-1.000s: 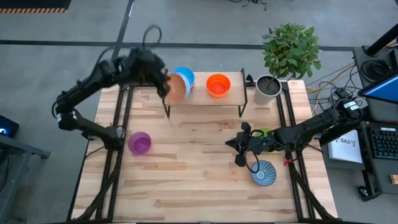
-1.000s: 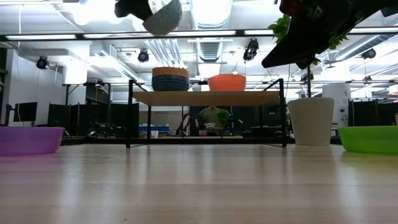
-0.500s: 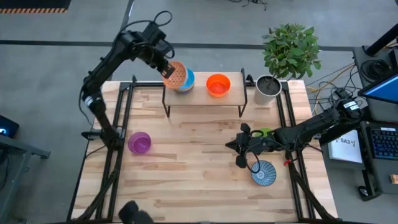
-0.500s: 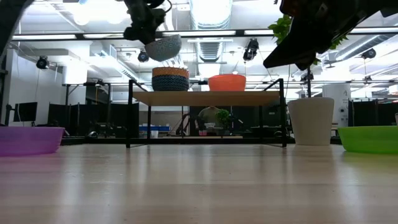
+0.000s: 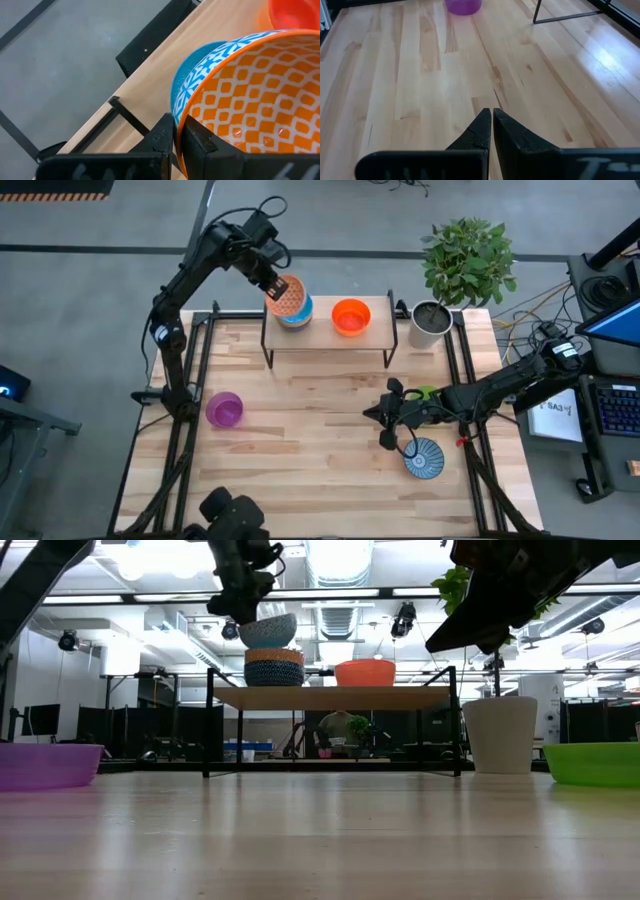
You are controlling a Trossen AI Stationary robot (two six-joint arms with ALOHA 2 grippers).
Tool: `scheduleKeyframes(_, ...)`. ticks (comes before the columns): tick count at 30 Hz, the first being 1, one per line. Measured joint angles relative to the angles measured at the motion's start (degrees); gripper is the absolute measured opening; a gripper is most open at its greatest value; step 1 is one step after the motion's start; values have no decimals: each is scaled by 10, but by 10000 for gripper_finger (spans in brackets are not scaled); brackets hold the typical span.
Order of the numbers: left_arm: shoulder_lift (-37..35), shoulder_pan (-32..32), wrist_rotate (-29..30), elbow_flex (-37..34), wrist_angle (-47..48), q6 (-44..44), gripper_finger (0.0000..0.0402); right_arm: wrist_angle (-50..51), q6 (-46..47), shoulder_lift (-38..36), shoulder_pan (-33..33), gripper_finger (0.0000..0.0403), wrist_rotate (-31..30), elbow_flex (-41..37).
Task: Place and stack bowls onto a shelf
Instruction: Stack the patterned orange bowl on top of the patterned light blue bowl on the shelf
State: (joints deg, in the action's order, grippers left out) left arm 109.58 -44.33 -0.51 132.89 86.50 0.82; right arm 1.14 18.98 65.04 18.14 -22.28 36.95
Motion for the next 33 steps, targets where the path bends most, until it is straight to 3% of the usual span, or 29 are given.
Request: scheduleKeyframes(33, 28, 0, 0, -7, -18, -3, 27, 3, 1, 0, 0, 9, 0, 0)
